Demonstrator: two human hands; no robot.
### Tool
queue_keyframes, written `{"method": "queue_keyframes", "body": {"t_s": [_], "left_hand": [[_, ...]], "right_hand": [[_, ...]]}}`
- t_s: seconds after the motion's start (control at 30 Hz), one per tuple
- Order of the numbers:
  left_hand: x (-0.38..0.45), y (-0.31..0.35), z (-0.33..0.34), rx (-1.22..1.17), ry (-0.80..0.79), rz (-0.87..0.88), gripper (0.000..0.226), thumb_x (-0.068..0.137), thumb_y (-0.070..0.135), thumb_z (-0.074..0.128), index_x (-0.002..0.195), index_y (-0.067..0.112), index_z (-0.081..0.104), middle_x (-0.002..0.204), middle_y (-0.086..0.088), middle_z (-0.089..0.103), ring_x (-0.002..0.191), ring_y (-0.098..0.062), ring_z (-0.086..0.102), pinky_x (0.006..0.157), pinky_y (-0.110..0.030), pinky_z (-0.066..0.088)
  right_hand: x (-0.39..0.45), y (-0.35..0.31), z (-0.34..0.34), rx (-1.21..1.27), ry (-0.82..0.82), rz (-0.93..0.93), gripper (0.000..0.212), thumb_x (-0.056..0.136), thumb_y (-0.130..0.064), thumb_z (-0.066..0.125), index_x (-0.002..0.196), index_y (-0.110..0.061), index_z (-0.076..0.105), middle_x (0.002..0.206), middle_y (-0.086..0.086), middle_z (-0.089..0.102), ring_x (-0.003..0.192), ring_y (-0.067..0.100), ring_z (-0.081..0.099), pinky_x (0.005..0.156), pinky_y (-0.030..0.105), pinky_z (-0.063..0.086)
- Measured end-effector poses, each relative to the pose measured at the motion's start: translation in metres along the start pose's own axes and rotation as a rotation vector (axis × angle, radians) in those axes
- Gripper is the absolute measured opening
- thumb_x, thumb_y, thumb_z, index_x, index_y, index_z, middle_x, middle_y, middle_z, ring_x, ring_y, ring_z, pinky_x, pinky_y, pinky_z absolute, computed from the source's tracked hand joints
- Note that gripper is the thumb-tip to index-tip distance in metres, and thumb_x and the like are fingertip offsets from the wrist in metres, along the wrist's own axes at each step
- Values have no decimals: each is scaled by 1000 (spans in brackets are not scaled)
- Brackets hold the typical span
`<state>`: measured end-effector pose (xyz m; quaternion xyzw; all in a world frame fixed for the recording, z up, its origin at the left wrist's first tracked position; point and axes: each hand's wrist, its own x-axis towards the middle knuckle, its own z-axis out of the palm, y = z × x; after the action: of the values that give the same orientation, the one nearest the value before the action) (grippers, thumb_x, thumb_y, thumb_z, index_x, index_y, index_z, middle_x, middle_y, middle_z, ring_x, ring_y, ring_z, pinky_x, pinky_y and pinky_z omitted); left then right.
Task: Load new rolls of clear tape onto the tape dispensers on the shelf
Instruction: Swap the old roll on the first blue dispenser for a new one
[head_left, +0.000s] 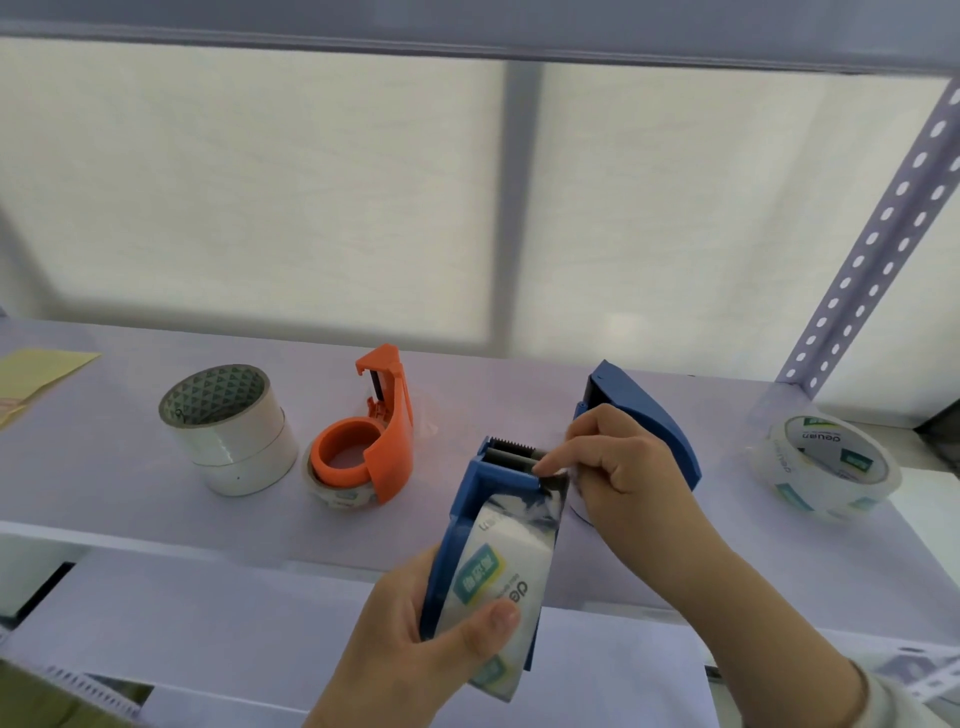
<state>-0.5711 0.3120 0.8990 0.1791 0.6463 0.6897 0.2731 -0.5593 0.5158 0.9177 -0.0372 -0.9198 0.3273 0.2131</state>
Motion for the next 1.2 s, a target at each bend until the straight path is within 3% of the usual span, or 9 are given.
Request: {"method": "queue_keyframes", "body": {"t_s": [0.23,0.43,0.5,0.57,0.67,0.73,0.9,1.03,1.2], "left_hand": [[-1,-4,-2,-62,16,-19,43,48,37,77,89,23,75,82,-11,77,77,-22,73,62,-29,57],[-1,-6,-2,-140,139,-79,27,62,26,74,87,16,76,86,-21,75,78,-32,71,65,-41,58],[-1,-5,-2,-166,198,-101,24,66,29,80,83,13,77,84,-23,75,76,-33,70,69,-43,58],[-1,-4,-3,-173,238,-110,26,64,32,82,81,13,77,79,-20,74,73,-32,69,69,-42,56],[-1,-2,-4,-160,265,-128,25,58,31,76,78,16,77,76,-18,75,72,-32,69,69,-45,57],[-1,-1,-3,-156,268,-139,29,57,33,86,78,14,77,78,-19,75,75,-35,69,74,-50,56],[-1,0,0,-142,279,-143,48,36,43,77,73,12,76,74,-19,75,73,-37,69,74,-52,57],[-1,0,0,-124,267,-141,49,33,44,76,70,12,76,68,-15,74,68,-33,68,66,-43,57],[-1,2,-3,-103,215,-171,48,34,43,76,70,11,76,71,-18,74,70,-33,68,69,-45,57]], "right_hand": [[7,5,12,21,-48,-26,43,84,16,50,81,-16,79,84,-13,51,79,9,55,67,10,41],[6,14,25,-19,-33,-126,40,82,16,55,88,-15,78,84,-5,52,78,6,55,69,12,44],[1,17,29,-67,-39,-177,37,82,13,56,95,-15,77,87,0,56,78,13,58,69,15,47],[-4,18,32,-96,-57,-202,36,83,9,56,100,-16,76,89,3,59,77,18,60,66,23,51],[-6,20,33,-156,-80,-235,39,81,9,60,103,-19,75,89,2,60,78,17,57,65,23,49],[-6,20,33,-203,-85,-257,42,79,11,63,104,-22,75,88,0,61,79,18,57,62,27,52],[-2,17,33,-250,-114,-264,44,80,8,61,106,-26,74,91,0,61,83,20,56,55,38,55],[7,13,31,-246,-177,-259,44,83,7,58,106,-28,74,94,-2,61,87,18,56,62,34,53],[17,10,29,-285,-241,-268,44,85,4,56,109,-29,72,90,-4,57,84,14,52,61,29,47]]}}
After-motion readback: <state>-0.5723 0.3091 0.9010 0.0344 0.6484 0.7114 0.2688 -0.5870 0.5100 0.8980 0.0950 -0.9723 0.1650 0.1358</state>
